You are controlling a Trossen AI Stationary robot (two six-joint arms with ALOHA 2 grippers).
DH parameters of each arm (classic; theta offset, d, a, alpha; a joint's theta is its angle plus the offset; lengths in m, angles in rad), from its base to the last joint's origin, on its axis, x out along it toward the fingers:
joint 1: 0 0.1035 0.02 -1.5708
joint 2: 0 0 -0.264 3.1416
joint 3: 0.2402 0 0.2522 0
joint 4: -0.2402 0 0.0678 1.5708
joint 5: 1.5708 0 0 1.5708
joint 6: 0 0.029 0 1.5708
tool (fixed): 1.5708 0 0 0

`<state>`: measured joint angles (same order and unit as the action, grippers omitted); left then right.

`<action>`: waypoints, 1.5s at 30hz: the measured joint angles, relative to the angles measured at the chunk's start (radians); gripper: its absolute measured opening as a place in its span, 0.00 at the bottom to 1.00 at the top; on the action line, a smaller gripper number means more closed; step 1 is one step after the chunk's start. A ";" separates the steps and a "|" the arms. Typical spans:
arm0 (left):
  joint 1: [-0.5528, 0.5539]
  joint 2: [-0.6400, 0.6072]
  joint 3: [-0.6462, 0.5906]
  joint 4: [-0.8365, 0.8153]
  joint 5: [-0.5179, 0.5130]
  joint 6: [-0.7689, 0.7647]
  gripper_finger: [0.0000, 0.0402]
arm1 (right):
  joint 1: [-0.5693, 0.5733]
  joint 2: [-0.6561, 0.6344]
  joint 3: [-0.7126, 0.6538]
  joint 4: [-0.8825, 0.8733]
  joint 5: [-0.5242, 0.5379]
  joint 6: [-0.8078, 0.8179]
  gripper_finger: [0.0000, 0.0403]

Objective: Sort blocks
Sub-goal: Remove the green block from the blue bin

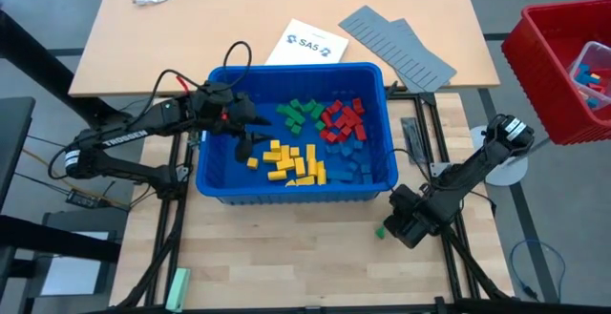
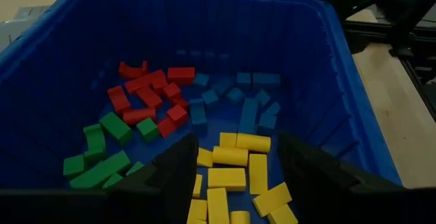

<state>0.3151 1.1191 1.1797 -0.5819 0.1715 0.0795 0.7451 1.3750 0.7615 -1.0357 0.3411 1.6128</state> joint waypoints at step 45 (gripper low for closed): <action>0.019 0.000 0.000 0.005 -0.120 0.014 0.53 | -0.986 -0.004 0.650 0.426 -0.173 -1.466 0.59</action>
<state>0.3340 1.1191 1.1797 -0.5772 0.0518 0.0933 -0.2408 1.3712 1.4117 -0.6094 0.1679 0.1468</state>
